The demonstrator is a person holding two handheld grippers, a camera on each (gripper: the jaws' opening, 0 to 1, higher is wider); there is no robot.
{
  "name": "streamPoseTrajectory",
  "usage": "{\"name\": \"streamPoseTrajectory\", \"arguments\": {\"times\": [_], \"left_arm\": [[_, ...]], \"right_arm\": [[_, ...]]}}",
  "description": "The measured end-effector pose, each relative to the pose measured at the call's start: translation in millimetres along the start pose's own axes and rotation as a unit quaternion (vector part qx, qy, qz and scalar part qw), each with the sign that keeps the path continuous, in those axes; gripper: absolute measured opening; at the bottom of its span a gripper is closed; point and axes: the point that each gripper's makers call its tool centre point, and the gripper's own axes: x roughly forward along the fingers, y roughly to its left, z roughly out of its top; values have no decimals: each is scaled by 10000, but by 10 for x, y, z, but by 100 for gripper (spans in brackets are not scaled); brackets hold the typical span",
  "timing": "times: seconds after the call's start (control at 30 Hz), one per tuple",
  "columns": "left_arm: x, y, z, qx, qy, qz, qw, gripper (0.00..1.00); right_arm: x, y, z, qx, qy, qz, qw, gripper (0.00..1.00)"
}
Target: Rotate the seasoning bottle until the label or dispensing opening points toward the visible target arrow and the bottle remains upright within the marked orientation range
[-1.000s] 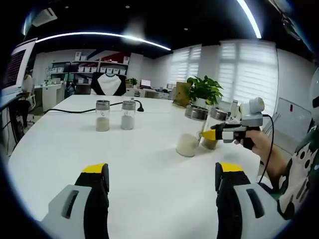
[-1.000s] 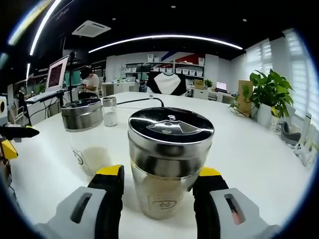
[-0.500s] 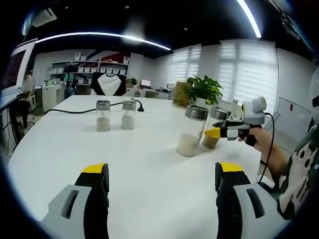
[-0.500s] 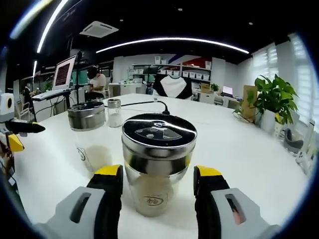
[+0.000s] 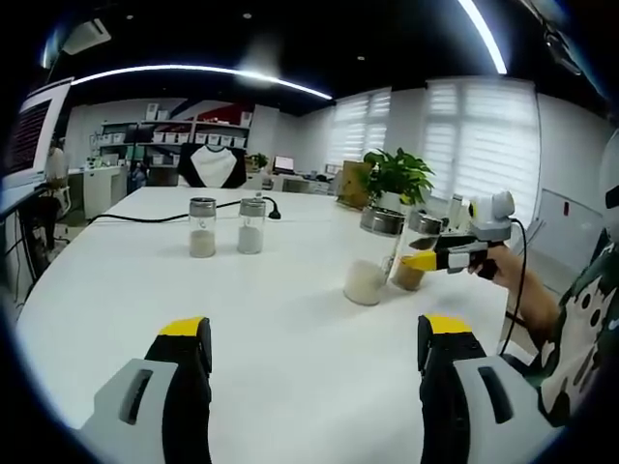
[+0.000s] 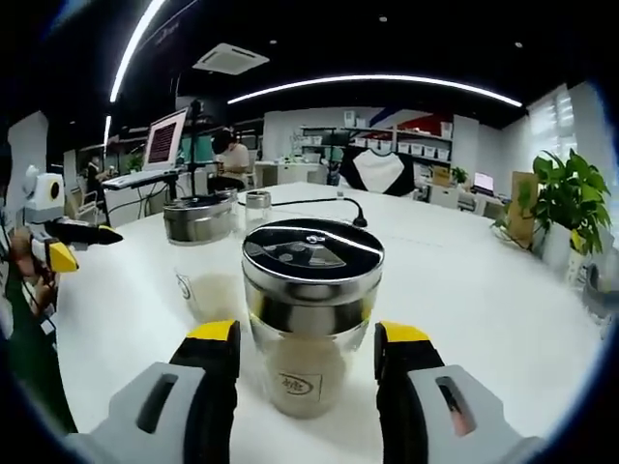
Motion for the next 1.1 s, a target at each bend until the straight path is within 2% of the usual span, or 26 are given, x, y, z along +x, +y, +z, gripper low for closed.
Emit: {"name": "streamPoseTrajectory", "arguments": {"times": [0.1, 0.17, 0.33, 0.5, 0.77, 1.1], "left_arm": [[-1, -1, -2, -4, -3, -4, 10000, 93], [-6, 12, 1, 7, -6, 26, 10000, 93], [-16, 18, 12, 30, -19, 42, 10000, 93], [-15, 14, 7, 20, -14, 34, 10000, 93], [-19, 25, 7, 7, -12, 57, 10000, 93], [-13, 20, 12, 4, -16, 48, 10000, 93]], "right_arm": [[-7, 8, -3, -75, 16, 100, 9999, 55], [-31, 32, 50, 83, -139, 272, 9995, 53], [-47, -15, 52, -131, -62, 240, 9996, 52], [-33, 42, 25, -167, 9, 491, 9987, 50], [-24, -13, 12, -138, -3, 454, 9989, 41], [-21, -11, 9, -178, -15, 434, 9989, 40]]}}
